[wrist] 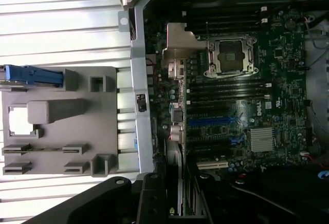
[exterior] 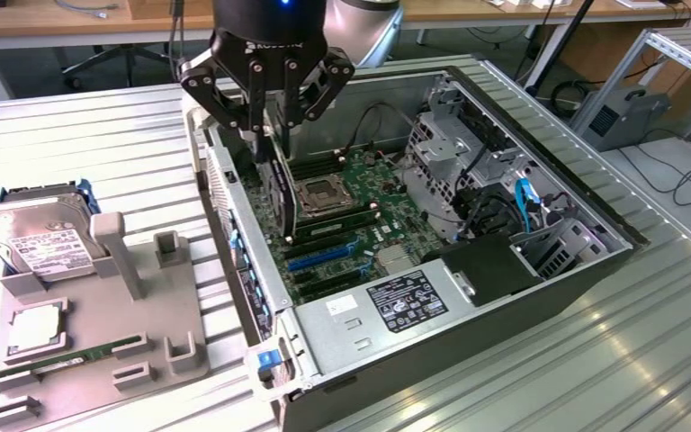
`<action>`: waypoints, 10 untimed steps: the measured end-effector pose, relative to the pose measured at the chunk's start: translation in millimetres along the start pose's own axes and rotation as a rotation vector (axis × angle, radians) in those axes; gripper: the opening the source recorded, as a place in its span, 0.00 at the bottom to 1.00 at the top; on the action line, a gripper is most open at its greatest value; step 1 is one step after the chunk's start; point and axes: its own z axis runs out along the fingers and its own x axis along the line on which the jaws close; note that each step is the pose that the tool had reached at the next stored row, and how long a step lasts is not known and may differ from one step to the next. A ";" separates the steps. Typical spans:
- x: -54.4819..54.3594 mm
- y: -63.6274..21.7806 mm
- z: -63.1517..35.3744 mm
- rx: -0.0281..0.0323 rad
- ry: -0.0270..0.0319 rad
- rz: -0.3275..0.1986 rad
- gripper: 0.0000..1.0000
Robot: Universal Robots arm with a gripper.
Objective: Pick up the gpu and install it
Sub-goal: 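Pick up the gpu and move the gpu toward the slot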
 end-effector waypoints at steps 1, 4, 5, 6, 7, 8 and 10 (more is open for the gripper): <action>-0.6 0.1 0.0 0.0002 0.0000 0.000 0.26; -2.8 0.2 0.1 0.0010 0.0000 0.000 0.26; -3.5 0.3 0.1 0.0013 -0.0001 0.000 0.26; -4.4 0.3 0.2 0.0016 -0.0001 0.000 0.26; -5.3 0.4 0.2 0.0018 -0.0001 0.000 0.26; -6.3 0.5 0.3 0.0021 -0.0002 0.000 0.26; -7.9 0.6 0.3 0.0026 -0.0002 0.000 0.26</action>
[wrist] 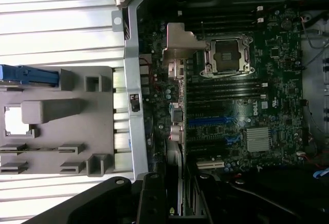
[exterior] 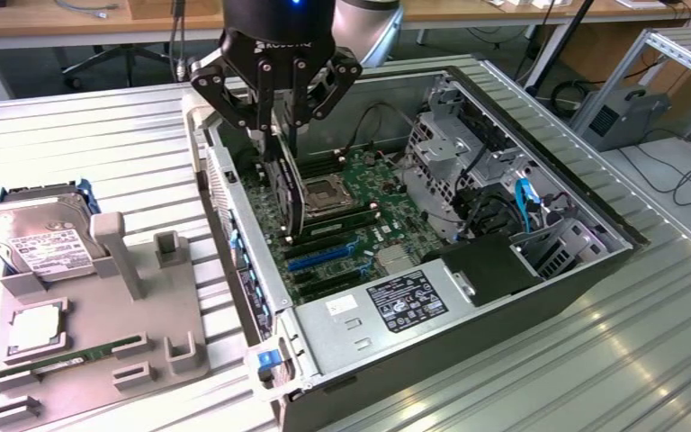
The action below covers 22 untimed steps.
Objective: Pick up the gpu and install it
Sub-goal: 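Pick up the gpu and move the gpu toward the slot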
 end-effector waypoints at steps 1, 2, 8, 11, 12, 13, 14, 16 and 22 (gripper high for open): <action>-0.8 0.1 0.0 0.0003 0.0000 0.000 0.26; -1.8 0.2 0.0 0.0006 0.0000 0.000 0.26; -8.7 0.7 0.3 0.0028 -0.0002 0.000 0.26; -11.1 0.8 0.4 0.0035 -0.0003 0.000 0.26; -12.0 0.9 0.4 0.0038 -0.0002 0.000 0.26; -13.3 1.0 0.5 0.0041 -0.0003 0.000 0.26; -14.4 1.1 0.5 0.0045 -0.0003 0.000 0.26; -16.5 1.3 0.6 0.0050 -0.0004 0.000 0.26; -22.4 1.7 0.8 0.0069 -0.0005 0.000 0.26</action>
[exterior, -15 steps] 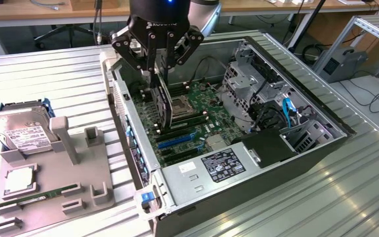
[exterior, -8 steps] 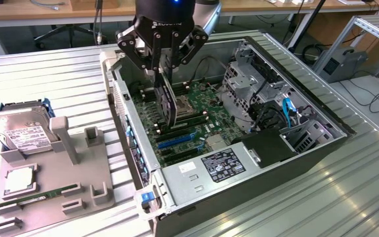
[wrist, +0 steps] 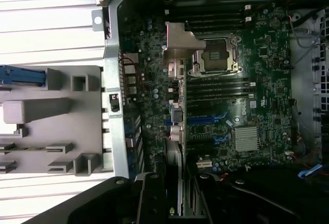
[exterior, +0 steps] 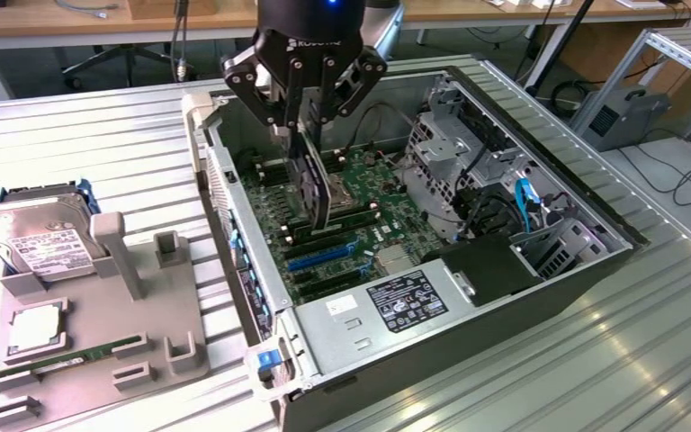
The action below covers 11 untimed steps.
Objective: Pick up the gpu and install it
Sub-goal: 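Pick up the gpu and move the gpu toward the slot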
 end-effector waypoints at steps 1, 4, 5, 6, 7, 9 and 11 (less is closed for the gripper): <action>-1.0 0.1 0.1 0.0002 -0.0001 0.000 0.26; -3.8 0.3 0.1 0.0012 -0.0001 0.000 0.26; -4.8 0.4 0.2 0.0015 -0.0001 0.000 0.26; -5.8 0.4 0.3 0.0018 -0.0002 0.000 0.26; -6.6 0.5 0.3 0.0020 -0.0002 0.000 0.26; -8.2 0.6 0.4 0.0024 -0.0002 0.000 0.26; -9.7 0.7 0.5 0.0028 -0.0002 0.000 0.26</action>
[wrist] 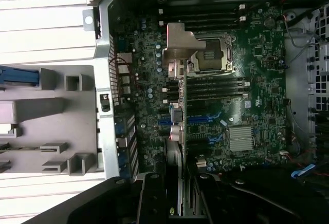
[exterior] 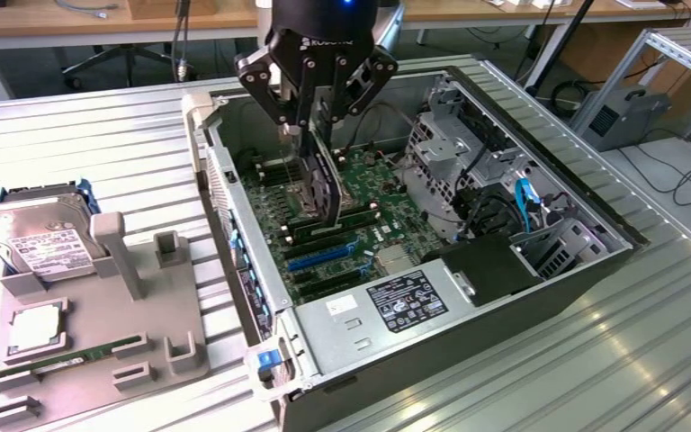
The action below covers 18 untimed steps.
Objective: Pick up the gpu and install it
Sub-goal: 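Pick up the gpu and move the gpu toward the slot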
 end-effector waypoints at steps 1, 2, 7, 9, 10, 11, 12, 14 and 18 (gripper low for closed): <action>-0.8 0.1 0.0 0.0003 0.0000 0.000 0.26; -1.4 0.1 0.1 0.0004 0.0000 0.000 0.26; -4.8 0.4 0.2 0.0014 -0.0001 0.000 0.26; -6.2 0.5 0.3 0.0018 -0.0001 0.000 0.26; -7.1 0.6 0.3 0.0021 -0.0001 0.000 0.26; -7.6 0.6 0.4 0.0023 -0.0002 0.000 0.26; -8.9 0.7 0.4 0.0026 -0.0002 0.000 0.26; -11.4 0.9 0.6 0.0033 -0.0003 0.000 0.26; -14.4 1.1 0.7 0.0042 -0.0003 0.000 0.26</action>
